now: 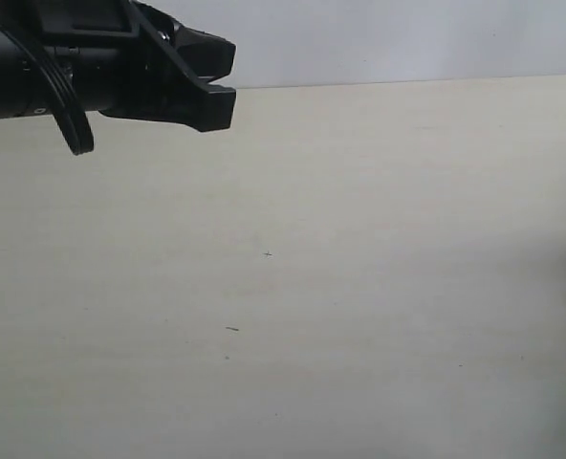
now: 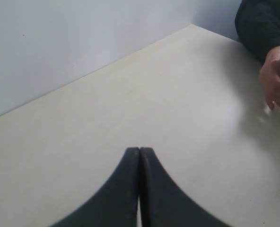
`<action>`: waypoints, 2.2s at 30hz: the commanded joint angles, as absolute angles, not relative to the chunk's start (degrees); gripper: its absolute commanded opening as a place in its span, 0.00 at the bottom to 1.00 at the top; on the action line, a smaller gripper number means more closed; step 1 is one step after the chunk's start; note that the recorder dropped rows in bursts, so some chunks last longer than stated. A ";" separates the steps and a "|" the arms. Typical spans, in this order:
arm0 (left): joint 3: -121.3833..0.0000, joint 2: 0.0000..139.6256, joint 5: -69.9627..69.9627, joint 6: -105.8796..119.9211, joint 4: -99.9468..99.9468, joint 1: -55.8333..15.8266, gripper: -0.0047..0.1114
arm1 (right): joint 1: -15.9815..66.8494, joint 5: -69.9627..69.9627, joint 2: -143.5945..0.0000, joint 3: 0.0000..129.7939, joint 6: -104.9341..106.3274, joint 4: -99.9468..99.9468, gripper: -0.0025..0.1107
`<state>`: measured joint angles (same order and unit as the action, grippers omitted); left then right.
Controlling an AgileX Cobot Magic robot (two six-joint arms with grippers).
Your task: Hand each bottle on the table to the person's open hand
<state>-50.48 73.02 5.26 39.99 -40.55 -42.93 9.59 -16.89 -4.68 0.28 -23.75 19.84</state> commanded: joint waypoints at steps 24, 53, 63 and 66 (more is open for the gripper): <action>-43.61 62.90 5.09 41.39 -40.25 -31.83 0.04 | 9.30 -16.17 -4.90 0.00 -23.64 19.99 0.02; -3.23 2.13 5.81 40.27 -40.59 -12.57 0.04 | 9.30 -16.17 -4.90 0.00 -23.64 19.99 0.02; 0.00 1.98 9.39 40.27 -39.73 -12.57 0.04 | 9.30 -16.17 -4.90 0.00 -23.64 19.99 0.02; 0.00 1.98 10.64 40.27 -39.76 -12.57 0.04 | 9.30 -16.17 -4.90 0.00 -23.64 19.99 0.02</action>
<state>-0.17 2.41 9.28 40.51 -40.11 -12.68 9.59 -16.89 -4.68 0.28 -23.75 19.84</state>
